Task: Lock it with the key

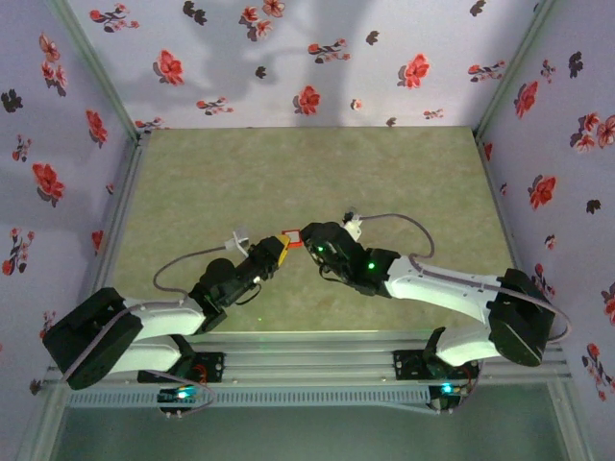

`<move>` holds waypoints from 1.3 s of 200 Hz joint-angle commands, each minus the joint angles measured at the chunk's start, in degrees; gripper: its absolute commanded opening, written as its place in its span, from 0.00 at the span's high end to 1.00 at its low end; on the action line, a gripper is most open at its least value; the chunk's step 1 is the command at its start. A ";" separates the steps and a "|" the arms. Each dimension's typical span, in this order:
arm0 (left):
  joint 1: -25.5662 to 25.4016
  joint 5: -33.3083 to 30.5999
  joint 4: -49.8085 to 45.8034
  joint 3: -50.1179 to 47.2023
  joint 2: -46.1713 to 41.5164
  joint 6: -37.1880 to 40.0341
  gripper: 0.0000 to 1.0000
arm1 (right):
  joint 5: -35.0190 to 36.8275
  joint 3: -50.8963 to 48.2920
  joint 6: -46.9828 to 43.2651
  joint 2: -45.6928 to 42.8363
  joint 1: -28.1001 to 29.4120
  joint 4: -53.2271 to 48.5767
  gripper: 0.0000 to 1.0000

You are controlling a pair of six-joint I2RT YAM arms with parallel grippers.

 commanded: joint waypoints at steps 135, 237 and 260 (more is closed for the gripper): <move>-0.46 -0.73 3.50 0.65 1.90 -5.46 1.00 | 0.68 -3.08 -0.57 0.88 0.72 10.73 0.82; -1.49 -0.18 4.12 2.10 4.07 -11.55 1.00 | 3.23 -8.39 -3.05 0.55 1.19 21.49 0.82; -1.88 -0.22 4.26 2.40 4.28 -12.64 1.00 | 4.02 -9.80 -3.78 0.52 1.20 24.28 0.82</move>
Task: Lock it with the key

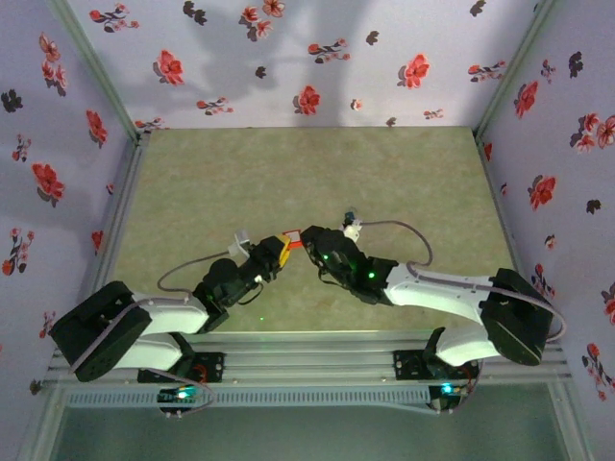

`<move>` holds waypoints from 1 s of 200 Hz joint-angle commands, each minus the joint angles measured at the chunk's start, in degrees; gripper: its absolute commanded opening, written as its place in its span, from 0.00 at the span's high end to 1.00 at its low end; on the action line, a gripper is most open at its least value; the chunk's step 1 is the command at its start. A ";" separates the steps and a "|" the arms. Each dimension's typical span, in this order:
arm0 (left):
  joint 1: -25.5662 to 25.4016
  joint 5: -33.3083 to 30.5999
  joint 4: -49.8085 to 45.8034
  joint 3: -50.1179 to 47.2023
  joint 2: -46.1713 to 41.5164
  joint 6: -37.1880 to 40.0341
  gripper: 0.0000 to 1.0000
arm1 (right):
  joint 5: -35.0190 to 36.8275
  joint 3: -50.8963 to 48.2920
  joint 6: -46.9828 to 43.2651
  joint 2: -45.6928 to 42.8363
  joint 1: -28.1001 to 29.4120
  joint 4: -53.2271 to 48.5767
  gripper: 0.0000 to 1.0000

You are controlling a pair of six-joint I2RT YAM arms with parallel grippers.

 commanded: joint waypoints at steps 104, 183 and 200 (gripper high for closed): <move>-2.89 -1.23 2.24 2.76 0.67 -4.68 1.00 | 4.04 -4.62 -2.65 0.86 0.68 11.31 0.91; -3.55 -2.04 2.23 2.84 0.23 -4.91 1.00 | 4.98 -5.87 -3.19 1.39 0.73 12.98 0.99; -3.51 -2.28 2.19 2.59 0.04 -4.41 1.00 | 5.11 -5.86 -3.56 1.39 0.66 12.58 1.00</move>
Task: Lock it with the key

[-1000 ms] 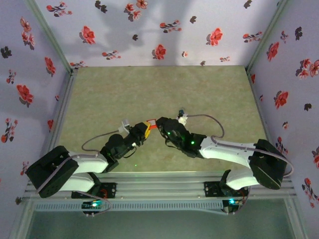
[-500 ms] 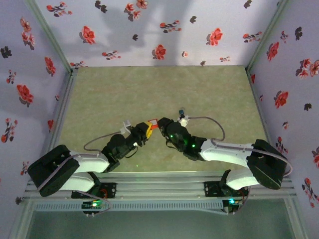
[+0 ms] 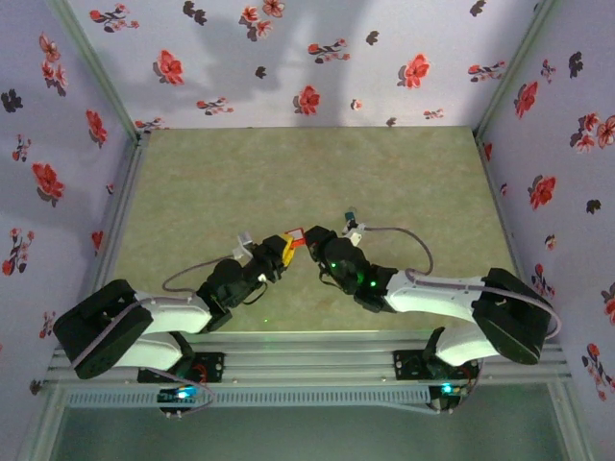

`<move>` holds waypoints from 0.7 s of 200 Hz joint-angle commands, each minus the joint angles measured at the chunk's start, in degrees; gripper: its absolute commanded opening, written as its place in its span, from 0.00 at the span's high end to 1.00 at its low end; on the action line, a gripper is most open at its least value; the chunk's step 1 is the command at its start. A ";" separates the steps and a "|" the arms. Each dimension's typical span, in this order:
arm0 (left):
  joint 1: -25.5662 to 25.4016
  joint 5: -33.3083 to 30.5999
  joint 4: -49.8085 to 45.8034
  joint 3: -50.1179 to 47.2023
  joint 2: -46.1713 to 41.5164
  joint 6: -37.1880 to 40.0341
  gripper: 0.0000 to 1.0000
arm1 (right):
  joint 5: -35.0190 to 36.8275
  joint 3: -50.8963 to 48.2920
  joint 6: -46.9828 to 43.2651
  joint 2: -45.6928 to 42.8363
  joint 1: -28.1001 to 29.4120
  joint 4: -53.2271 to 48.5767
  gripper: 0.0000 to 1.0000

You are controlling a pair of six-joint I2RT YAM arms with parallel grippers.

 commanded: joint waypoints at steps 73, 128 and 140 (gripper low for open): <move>-1.21 0.75 1.93 0.63 -2.78 4.71 1.00 | 1.62 -2.55 -5.03 1.26 0.30 4.67 1.00; -1.34 0.77 1.87 0.68 -3.04 5.33 1.00 | 1.20 -3.00 -7.91 1.87 0.11 7.81 1.00; -1.39 0.77 1.86 0.76 -3.02 5.70 1.00 | 1.17 -2.90 -8.13 2.20 0.10 8.33 1.00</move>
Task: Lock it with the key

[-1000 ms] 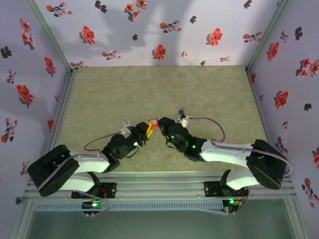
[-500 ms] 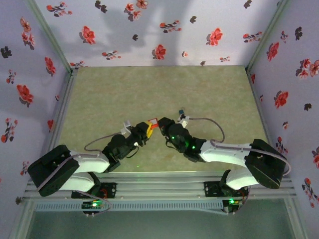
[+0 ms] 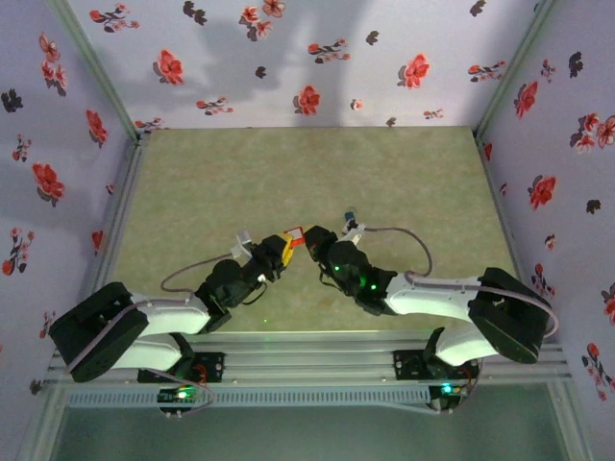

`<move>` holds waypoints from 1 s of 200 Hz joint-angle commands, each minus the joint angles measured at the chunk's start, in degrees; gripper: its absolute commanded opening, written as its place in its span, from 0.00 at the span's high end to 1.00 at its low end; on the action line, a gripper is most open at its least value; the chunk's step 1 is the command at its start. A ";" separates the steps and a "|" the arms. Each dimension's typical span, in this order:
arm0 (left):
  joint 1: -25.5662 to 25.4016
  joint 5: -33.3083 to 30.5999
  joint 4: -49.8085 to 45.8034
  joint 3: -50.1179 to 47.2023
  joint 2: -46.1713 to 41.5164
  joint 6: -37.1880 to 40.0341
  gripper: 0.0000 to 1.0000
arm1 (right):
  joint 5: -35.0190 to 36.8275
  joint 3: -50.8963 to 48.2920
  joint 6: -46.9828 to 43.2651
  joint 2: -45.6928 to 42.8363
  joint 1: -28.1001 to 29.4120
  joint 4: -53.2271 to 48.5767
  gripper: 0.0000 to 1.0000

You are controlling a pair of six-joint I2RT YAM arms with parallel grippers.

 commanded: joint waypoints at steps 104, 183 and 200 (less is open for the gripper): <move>-1.65 1.16 2.99 0.69 -2.10 4.98 1.00 | 1.12 -2.27 -3.24 4.84 -0.57 7.89 1.00; -1.61 0.79 2.80 0.44 -2.31 5.39 1.00 | 0.24 -3.15 -3.10 6.84 -1.01 11.20 1.00; -1.61 0.71 2.74 0.40 -2.35 5.41 1.00 | 0.13 -3.32 -3.02 7.33 -1.09 11.97 1.00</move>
